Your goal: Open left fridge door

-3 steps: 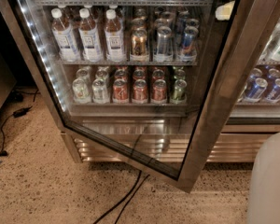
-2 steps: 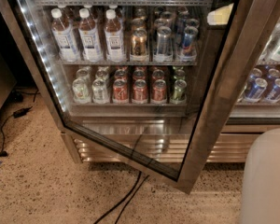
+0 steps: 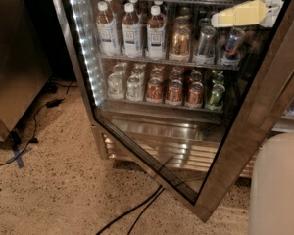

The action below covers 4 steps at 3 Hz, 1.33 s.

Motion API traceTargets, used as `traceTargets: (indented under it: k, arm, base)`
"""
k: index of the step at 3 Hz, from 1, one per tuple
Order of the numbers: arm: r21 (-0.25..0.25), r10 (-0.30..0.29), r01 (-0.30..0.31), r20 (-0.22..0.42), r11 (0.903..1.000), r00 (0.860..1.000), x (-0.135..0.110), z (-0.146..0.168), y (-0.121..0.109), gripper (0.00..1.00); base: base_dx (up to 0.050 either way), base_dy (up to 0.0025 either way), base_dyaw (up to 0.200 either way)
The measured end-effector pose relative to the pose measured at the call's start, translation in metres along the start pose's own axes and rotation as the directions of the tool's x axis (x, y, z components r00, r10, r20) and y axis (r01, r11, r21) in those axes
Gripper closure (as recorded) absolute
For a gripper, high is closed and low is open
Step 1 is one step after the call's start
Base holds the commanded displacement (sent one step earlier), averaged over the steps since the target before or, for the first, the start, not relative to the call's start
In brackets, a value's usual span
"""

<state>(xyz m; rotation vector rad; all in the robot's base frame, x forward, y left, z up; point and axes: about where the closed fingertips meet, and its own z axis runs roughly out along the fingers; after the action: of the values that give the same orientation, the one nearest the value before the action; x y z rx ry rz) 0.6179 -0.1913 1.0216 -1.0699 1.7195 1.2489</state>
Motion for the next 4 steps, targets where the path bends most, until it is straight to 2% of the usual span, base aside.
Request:
traceTargets:
  k: [1,2,3,4]
  arm:
    - [0.0,0.0,0.0,0.0,1.0,1.0,0.0,0.0,0.0,1.0]
    - [0.022,0.004,-0.005,0.02,0.9997,1.0,-0.007,0.003,-0.007,1.0]
    - [-0.013,0.103,-0.103,0.016,0.9946,0.995,-0.013,0.008,0.006,1.0]
    - [-0.09,0.265,-0.265,-0.013,0.9601,0.964,-0.019,0.012,0.037,1.0]
  base:
    - [-0.036,0.00257,-0.141]
    - [0.0,0.0,0.0]
    - [0.0,0.0,0.0]
    - [0.0,0.0,0.0]
